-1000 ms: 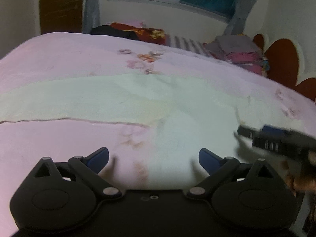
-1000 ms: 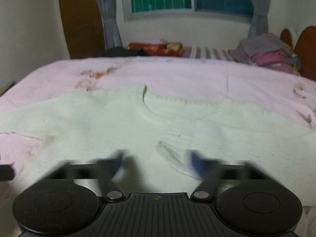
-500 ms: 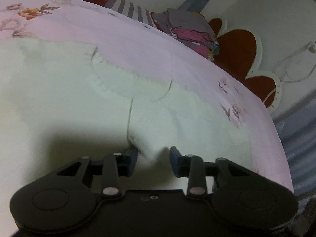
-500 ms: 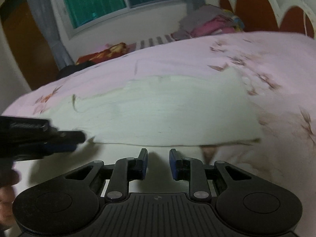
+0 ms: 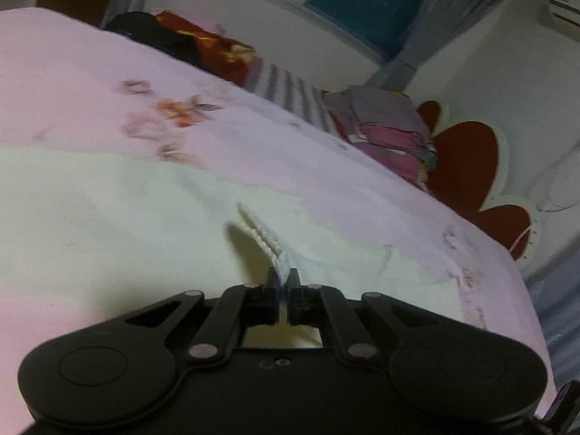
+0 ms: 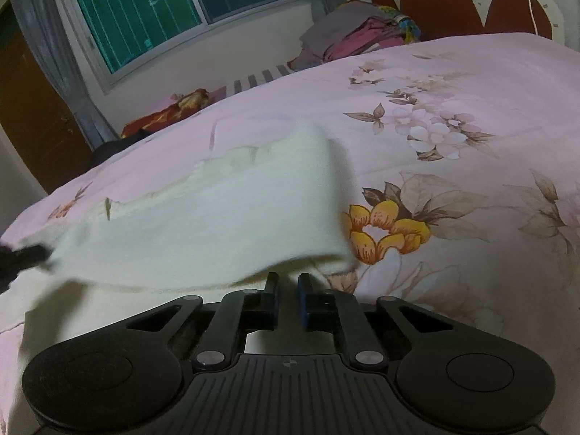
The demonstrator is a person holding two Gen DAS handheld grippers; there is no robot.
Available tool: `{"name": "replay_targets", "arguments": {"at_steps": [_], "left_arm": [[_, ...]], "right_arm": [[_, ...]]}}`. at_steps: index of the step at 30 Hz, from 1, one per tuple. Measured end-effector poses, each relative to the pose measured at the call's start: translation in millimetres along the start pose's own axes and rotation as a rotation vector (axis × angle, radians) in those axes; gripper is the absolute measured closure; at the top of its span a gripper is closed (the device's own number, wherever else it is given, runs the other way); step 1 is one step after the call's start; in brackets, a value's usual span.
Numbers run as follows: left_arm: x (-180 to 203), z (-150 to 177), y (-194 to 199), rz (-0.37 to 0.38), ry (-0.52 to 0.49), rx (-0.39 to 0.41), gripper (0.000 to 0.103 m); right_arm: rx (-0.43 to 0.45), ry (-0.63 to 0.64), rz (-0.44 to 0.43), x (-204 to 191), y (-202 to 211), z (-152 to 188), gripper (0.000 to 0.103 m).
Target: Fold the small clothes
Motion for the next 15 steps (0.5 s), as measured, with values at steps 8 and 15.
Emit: {"name": "replay_targets", "arguments": {"at_steps": [8, 15], "left_arm": [[-29, 9, 17, -0.016, 0.041, 0.035, 0.100], [-41, 11, -1, -0.061, 0.027, -0.032, 0.100]], "right_arm": [[-0.005, 0.027, 0.028, -2, 1, 1, 0.097], [-0.008, 0.047, 0.047, -3, 0, 2, 0.097]]}}
Point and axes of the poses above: each gripper's, at about its wrist camera, not at the fingertips, and y roughly against the way its jaws point, x to its right, z to its underside, the point moved 9 cm from there along -y, roughly the way its jaws point, and after that the axes turned 15 degrees about -x, right-handed, at the moved point
